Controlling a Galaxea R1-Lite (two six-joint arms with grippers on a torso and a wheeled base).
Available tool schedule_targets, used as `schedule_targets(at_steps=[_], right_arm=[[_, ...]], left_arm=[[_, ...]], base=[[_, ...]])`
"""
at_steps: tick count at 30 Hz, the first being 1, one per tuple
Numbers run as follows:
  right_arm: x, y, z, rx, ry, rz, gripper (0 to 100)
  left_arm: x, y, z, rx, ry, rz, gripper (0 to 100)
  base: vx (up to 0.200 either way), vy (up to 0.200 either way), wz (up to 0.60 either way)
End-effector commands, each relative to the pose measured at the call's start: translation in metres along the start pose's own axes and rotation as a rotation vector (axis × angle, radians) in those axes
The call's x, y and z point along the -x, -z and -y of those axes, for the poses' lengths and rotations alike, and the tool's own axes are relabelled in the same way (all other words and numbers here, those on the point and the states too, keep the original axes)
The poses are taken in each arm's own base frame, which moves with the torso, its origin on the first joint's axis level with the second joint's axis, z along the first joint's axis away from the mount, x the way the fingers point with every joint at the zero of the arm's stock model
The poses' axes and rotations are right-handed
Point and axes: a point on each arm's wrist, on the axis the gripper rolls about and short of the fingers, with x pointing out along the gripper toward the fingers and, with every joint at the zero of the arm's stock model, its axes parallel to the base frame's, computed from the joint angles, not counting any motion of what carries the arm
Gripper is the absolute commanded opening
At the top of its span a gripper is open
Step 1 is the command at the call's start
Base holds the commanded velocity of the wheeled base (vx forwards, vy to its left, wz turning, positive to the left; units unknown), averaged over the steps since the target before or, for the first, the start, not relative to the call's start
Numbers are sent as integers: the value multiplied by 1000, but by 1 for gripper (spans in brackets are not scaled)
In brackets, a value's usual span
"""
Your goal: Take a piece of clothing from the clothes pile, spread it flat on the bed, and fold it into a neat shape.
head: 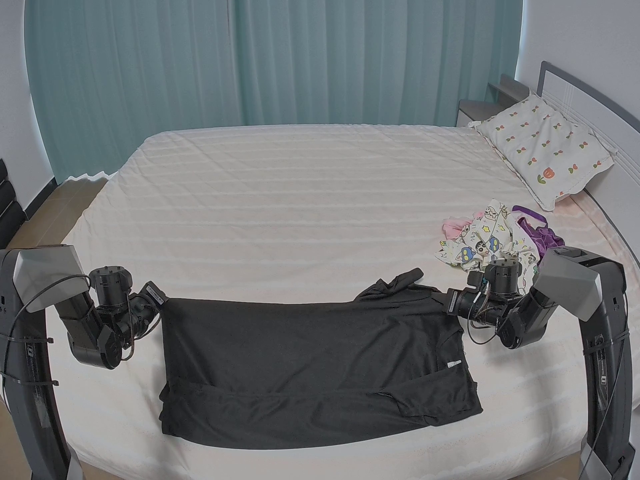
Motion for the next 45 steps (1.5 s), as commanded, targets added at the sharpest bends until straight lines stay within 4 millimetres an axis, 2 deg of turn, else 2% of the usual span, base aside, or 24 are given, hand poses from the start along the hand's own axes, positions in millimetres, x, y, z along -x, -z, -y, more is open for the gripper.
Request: schedule_targets(at_steps=[1, 3, 7, 9, 15, 20, 31, 35, 40, 45], right_arm=[[4, 0, -5, 0, -16, -4, 0], [5, -2, -6, 2, -22, -3, 0], [4, -21, -9, -5, -34, 71, 0], [5, -23, -9, -38, -27, 71, 0], [4, -19, -7, -51, -17, 71, 0], [3, -27, -9, -57, -17, 100, 0], [3, -22, -9, -53, -16, 142, 0], [13, -16, -9, -58, -7, 135, 0], [28, -21, -16, -65, -11, 136, 0], [45, -11, -19, -86, -13, 136, 0]], left_arm=[[0, -6, -4, 6, -7, 16, 0], [0, -8, -5, 9, -6, 24, 0], [-2, -11, -6, 13, -8, 32, 0], [-2, -10, -7, 12, -12, 28, 0], [-2, -10, -7, 12, -10, 28, 0], [-4, -15, -6, 16, -2, 50, 0], [-5, -20, -7, 24, -10, 71, 0], [-3, -18, -6, 19, -8, 62, 0], [1, -22, -2, 15, 15, 58, 0], [5, -28, 0, -29, 49, 46, 0]], base=[[0, 0, 0], [0, 0, 0], [0, 0, 0], [0, 0, 0], [0, 0, 0], [0, 0, 0], [0, 0, 0], [0, 0, 0], [0, 0, 0], [0, 0, 0]])
